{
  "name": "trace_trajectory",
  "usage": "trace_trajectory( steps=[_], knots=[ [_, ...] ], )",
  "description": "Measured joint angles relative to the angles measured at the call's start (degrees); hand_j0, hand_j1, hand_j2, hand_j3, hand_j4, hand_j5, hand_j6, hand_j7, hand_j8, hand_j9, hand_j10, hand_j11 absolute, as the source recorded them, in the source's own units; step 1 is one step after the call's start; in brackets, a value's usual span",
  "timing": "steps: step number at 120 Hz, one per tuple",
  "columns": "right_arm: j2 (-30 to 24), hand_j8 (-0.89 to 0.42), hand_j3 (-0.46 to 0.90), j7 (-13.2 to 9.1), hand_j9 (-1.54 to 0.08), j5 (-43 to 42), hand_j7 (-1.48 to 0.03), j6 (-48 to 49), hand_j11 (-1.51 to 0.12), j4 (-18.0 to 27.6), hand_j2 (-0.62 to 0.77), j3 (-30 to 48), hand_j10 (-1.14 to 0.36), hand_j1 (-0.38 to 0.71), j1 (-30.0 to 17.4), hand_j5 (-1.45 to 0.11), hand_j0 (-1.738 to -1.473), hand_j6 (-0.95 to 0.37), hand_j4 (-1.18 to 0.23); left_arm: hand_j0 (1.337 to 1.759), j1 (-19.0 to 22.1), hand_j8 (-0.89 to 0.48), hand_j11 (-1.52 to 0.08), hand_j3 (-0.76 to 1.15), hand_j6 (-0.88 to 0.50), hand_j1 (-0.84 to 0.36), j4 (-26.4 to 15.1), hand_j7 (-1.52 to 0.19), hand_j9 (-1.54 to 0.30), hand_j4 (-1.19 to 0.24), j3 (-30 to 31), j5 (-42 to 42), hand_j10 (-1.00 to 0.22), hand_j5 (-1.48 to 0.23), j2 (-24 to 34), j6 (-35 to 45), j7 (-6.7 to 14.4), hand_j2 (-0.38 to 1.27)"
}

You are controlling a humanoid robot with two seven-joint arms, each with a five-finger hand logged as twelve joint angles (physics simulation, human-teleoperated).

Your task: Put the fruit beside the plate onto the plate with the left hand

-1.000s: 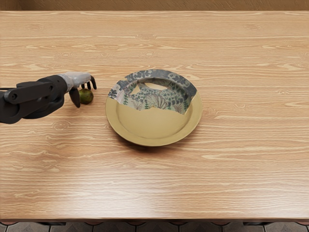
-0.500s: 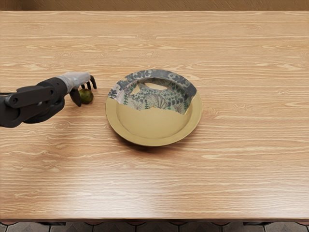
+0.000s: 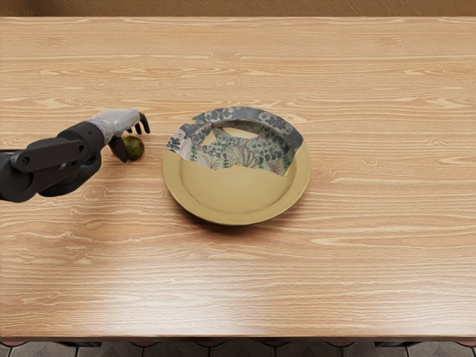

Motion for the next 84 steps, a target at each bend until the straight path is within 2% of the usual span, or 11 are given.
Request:
trace_trajectory(
  steps=[13,18,25,27,34,39,54,59,63,77,84],
  knots=[
    [0.00,-0.02,0.00,0.00,-0.03,0.00,-0.03,0.00,-0.03,0.00,0.00,0.00,-0.02,-0.32,0.01,-0.03,-1.658,-0.02,-0.02,1.672,0.63,-0.44,-0.56,0.02,-0.44,-0.17,-0.49,-0.57,-0.57,-0.44,0.08,0.10,-0.44,-0.57,0.00,0.75,0.05,0.10],
    [0.00,-0.02,0.00,0.00,-0.03,0.00,-0.03,0.00,-0.03,0.00,0.00,0.00,-0.02,-0.32,0.01,-0.03,-1.658,-0.02,-0.02,1.672,0.83,-0.45,-0.56,0.20,-0.44,-0.19,-0.71,-0.56,-0.56,-0.44,0.20,0.17,-0.45,-0.57,0.00,1.06,0.09,0.00],
    [0.00,-0.02,0.00,0.00,-0.03,0.00,-0.03,0.00,-0.03,0.00,0.00,0.00,-0.02,-0.32,0.00,-0.03,-1.658,-0.02,-0.02,1.688,0.98,-0.45,-0.55,0.26,-0.45,-0.19,-1.00,-0.56,-0.56,-0.44,0.33,0.24,-0.45,-0.57,0.01,1.65,0.16,-0.03],
    [0.00,-0.02,0.00,0.00,-0.03,0.00,-0.03,0.00,-0.03,0.00,0.00,0.00,-0.02,-0.32,0.01,-0.03,-1.658,-0.02,-0.02,1.672,0.98,-0.45,-0.55,0.33,-0.45,-0.19,-1.08,-0.56,-0.55,-0.44,0.36,0.26,-0.45,-0.57,0.05,1.81,0.16,-0.03],
    [0.00,-0.02,0.00,0.00,-0.03,0.00,-0.03,0.00,-0.03,0.00,0.00,0.00,-0.02,-0.32,0.01,-0.03,-1.658,-0.02,-0.02,1.681,0.99,-0.45,-0.55,0.26,-0.45,-0.19,-1.33,-0.56,-0.56,-0.45,0.42,0.32,-0.46,-0.57,0.09,2.23,0.19,0.00],
    [0.00,-0.02,0.00,0.00,-0.03,0.00,-0.03,0.00,-0.03,0.00,0.00,0.00,-0.02,-0.32,0.00,-0.03,-1.658,-0.02,-0.02,1.680,1.07,-0.46,-0.55,0.34,-0.46,-0.19,-1.44,-0.57,-0.56,-0.45,0.44,0.38,-0.46,-0.57,0.10,2.47,0.22,-0.01],
    [0.00,-0.02,0.00,0.00,-0.03,0.00,-0.03,0.00,-0.03,0.00,0.00,0.00,-0.02,-0.32,0.02,-0.03,-1.658,-0.02,-0.02,1.697,1.07,-0.50,-0.59,0.27,-0.50,-0.22,-1.69,-0.61,-0.60,-0.49,0.52,0.56,-0.51,-0.62,0.10,2.94,0.35,0.07],
    [0.00,-0.02,0.00,0.00,-0.03,0.00,-0.03,0.00,-0.03,0.00,0.00,0.00,-0.02,-0.32,0.02,-0.03,-1.658,-0.02,-0.02,1.683,1.25,-0.52,-0.60,0.37,-0.51,-0.24,-1.81,-0.62,-0.61,-0.50,0.52,0.59,-0.52,-0.64,0.06,3.25,0.36,0.03],
    [0.00,-0.02,0.00,0.00,-0.03,0.00,-0.03,0.00,-0.03,0.00,0.00,0.00,-0.02,-0.32,0.01,-0.03,-1.658,-0.02,-0.02,1.696,1.41,-0.53,-0.61,0.45,-0.52,-0.25,-1.93,-0.63,-0.62,-0.51,0.52,0.60,-0.53,-0.65,0.01,3.67,0.37,0.03],
    [0.00,-0.02,0.00,0.00,-0.03,0.00,-0.03,0.00,-0.03,0.00,0.00,0.00,-0.02,-0.32,0.01,-0.03,-1.658,-0.02,-0.02,1.682,1.51,-0.54,-0.64,0.38,-0.54,-0.26,-2.59,-0.67,-0.66,-0.54,0.69,0.61,-0.56,-0.69,0.35,4.98,0.36,0.12],
    [0.00,-0.02,0.00,0.00,-0.03,0.00,-0.03,0.00,-0.03,0.00,0.00,0.00,-0.02,-0.32,0.00,-0.03,-1.658,-0.02,-0.02,1.702,1.57,-0.56,-0.66,0.31,-0.56,-0.27,-3.01,-0.69,-0.68,-0.55,0.79,0.63,-0.58,-0.71,0.36,5.80,0.40,0.17]
  ],
)
